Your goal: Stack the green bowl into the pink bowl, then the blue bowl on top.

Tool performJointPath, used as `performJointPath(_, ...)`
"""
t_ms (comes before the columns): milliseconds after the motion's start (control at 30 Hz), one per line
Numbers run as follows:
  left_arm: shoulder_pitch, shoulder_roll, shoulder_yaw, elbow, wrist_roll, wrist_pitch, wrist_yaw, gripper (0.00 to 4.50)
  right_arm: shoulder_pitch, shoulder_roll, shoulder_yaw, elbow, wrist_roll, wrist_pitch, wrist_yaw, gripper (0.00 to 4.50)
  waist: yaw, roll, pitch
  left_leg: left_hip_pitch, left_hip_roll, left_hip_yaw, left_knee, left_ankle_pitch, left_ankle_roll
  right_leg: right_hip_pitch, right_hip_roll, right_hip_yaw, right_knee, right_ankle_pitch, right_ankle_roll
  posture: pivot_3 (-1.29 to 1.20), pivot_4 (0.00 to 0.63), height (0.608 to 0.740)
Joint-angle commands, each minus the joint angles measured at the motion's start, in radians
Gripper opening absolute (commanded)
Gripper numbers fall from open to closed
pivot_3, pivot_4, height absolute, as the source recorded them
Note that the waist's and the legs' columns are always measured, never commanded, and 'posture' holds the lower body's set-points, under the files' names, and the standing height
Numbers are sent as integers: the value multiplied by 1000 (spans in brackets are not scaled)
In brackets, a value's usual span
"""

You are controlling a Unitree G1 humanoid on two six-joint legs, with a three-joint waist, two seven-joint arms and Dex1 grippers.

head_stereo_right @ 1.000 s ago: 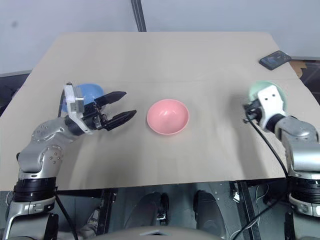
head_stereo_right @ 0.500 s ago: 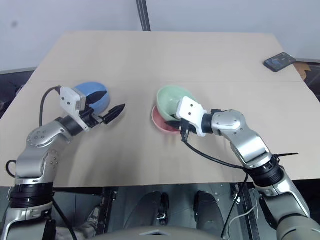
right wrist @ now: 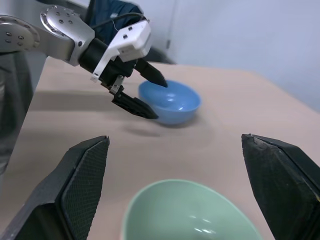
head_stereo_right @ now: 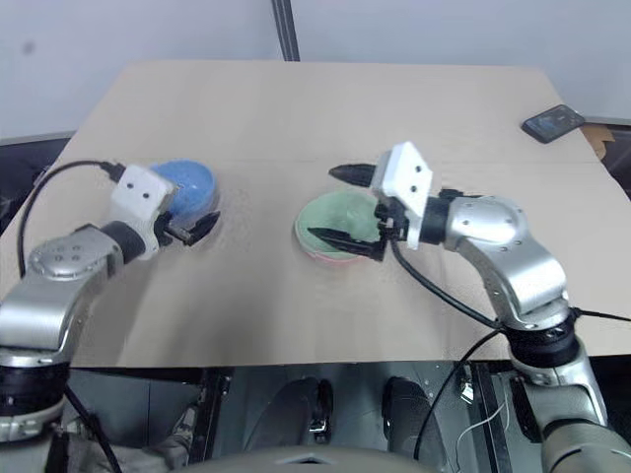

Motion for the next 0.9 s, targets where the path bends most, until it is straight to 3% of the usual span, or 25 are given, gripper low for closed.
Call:
performJointPath(33,-73,55,-102,-45,61,155,15,4500,38,-29,-56,-24,14,-24,-16,4459,-1,0,0,0,0,0,0,0,0,0,0,0,0,0,0,0,150,740)
performJointPath(133,-131,100,-213,-28,122,220,12,4500,48,-45,-63,-4,3,-47,-23,4459,-5,0,0,0,0,1,0,0,0,-1,1,1,1,0,0,0,150,740)
performJointPath(233,-163,111,-283,3,156,249,7,3701,48,-50,-68,7,2,-58,-33,4500,-6,0,0,0,0,2,0,0,0,-1,1,2,1,0,0,0,150,740)
performJointPath(500,-201,92,-319,74,207,229,1,45,73,-57,-73,-4,3,-70,-52,4500,1,-1,1,0,0,2,0,0,0,-1,1,2,1,0,0,0,150,740)
performJointPath(667,-231,62,-286,85,180,92,-44,45,103,-74,-104,-3,-3,-81,-65,4500,1,-1,1,-1,0,1,0,0,0,-1,1,2,1,0,0,0,150,740)
performJointPath(767,-276,-2,-229,15,64,-54,-157,45,165,-98,-157,2,-16,-100,-89,4500,8,-2,1,-1,0,1,0,0,0,-1,0,1,0,0,0,0,150,740)
performJointPath(900,-298,-46,-244,-29,-46,-347,-384,45,272,-112,-229,-9,-34,-126,-131,4500,7,-2,1,-2,-1,1,1,0,0,-1,0,1,0,0,0,0,150,740)
